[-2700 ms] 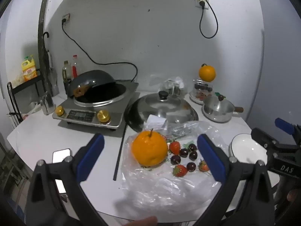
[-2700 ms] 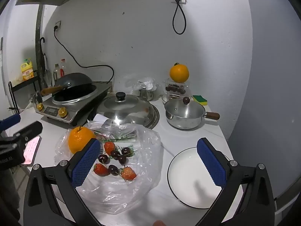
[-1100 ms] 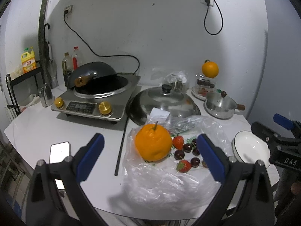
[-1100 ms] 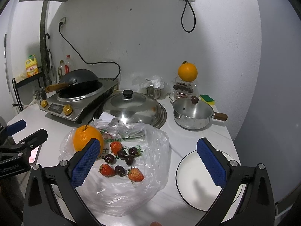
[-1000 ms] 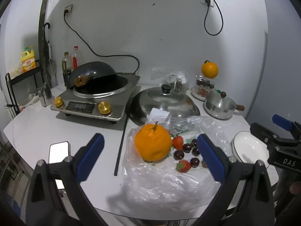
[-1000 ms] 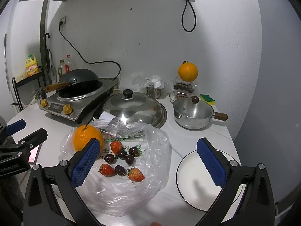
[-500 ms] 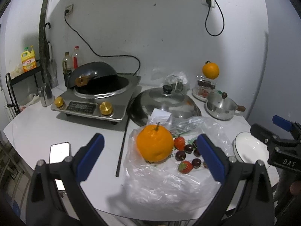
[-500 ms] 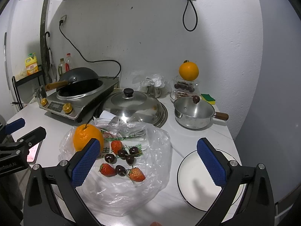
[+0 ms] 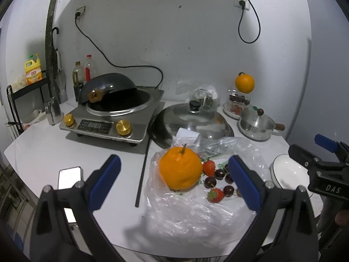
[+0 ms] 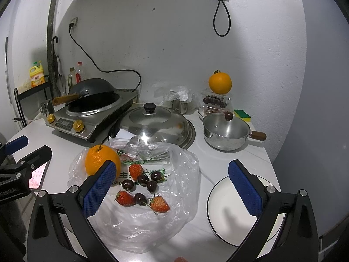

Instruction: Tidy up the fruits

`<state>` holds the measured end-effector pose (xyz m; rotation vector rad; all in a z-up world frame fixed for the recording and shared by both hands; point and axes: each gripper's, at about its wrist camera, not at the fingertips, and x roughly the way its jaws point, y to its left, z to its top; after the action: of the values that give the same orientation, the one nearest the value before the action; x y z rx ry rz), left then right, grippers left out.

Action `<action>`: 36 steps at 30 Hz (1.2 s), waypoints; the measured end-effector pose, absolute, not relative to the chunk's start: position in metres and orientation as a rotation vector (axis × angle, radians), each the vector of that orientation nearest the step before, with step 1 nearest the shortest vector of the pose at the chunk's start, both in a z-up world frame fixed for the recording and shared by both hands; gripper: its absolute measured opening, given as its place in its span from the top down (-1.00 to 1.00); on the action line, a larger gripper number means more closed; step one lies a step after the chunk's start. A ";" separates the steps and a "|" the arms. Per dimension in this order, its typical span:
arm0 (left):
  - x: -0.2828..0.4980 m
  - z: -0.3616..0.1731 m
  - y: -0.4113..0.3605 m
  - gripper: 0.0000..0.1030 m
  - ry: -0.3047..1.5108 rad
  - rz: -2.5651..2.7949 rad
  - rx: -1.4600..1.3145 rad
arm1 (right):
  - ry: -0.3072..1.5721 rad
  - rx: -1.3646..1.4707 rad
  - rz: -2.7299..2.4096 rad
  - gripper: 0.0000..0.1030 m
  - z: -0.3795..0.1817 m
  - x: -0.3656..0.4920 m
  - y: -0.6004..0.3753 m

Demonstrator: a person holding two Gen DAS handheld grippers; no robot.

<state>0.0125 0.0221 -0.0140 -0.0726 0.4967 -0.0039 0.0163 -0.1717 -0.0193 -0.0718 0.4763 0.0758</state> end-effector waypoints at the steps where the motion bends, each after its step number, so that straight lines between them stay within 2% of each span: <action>1: 0.012 -0.014 0.022 -0.93 0.497 -0.004 -0.072 | 0.476 -0.071 0.076 -1.00 -0.019 0.016 -0.172; 15: 0.019 -0.015 0.028 -0.93 0.504 0.000 -0.082 | 0.479 -0.082 0.081 -1.00 -0.021 0.024 -0.165; 36: 0.044 -0.062 0.090 -0.93 0.585 0.081 -0.151 | 0.604 -0.131 0.254 -1.00 -0.058 0.085 -0.103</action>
<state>0.0445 0.0895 -0.0624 -0.1511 0.5853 0.0806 0.0850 -0.1027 -0.0583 -0.1310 0.6036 0.2535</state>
